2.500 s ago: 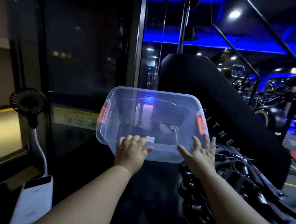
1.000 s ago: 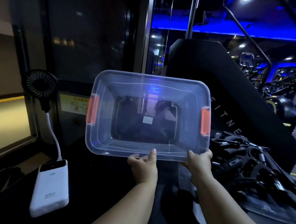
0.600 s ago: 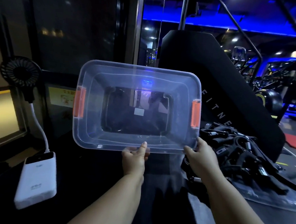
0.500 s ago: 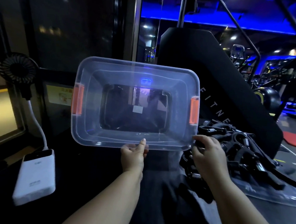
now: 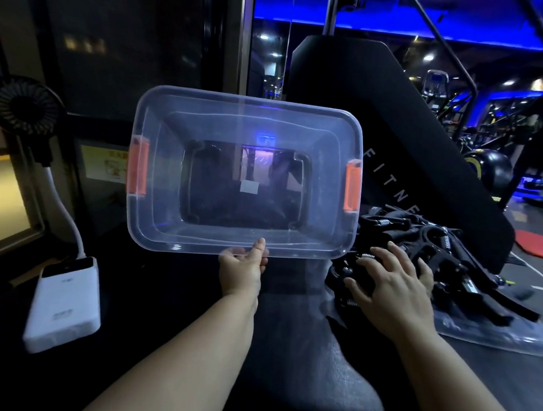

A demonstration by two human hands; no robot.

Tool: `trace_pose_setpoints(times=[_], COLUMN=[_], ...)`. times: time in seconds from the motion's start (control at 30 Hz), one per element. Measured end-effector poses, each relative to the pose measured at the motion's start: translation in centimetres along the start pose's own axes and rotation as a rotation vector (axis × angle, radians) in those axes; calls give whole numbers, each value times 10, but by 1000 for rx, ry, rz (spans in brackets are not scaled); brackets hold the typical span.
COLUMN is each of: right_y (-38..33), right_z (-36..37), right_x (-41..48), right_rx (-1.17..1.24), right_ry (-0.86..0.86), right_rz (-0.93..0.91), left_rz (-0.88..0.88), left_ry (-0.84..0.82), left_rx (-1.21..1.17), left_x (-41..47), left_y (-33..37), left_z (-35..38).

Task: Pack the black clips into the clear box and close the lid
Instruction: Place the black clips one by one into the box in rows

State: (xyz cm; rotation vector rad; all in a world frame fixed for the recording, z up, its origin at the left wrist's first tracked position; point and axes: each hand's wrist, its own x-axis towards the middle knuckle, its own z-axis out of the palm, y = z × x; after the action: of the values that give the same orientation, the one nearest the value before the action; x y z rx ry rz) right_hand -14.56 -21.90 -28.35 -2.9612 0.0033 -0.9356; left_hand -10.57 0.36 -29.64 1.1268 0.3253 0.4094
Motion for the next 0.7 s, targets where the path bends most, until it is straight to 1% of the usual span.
trace_pose_setpoints(times=[0.1,0.3,0.43,0.53,0.7], right_y=[3,9,11,14,15], right_z=[1,-1,-6,-8,-11], right_x=[-4,-11,-13,-15,-18], right_rx=[4,72,184,263,215], right_ry=[-1,-75,-77,-71,-106], right_rz=[3,-25,-52,-74,-118], left_rz=[-21,-93,-199,-229,-233], left_ry=[16,45,-15,-39,-72], left_rx=[-3,-29,-45,-40,-33], left_x=[1,2,-1,-7,-18], left_y=[-1,3,10,16,14], left_z=[-1,-2,-8,-16,-24])
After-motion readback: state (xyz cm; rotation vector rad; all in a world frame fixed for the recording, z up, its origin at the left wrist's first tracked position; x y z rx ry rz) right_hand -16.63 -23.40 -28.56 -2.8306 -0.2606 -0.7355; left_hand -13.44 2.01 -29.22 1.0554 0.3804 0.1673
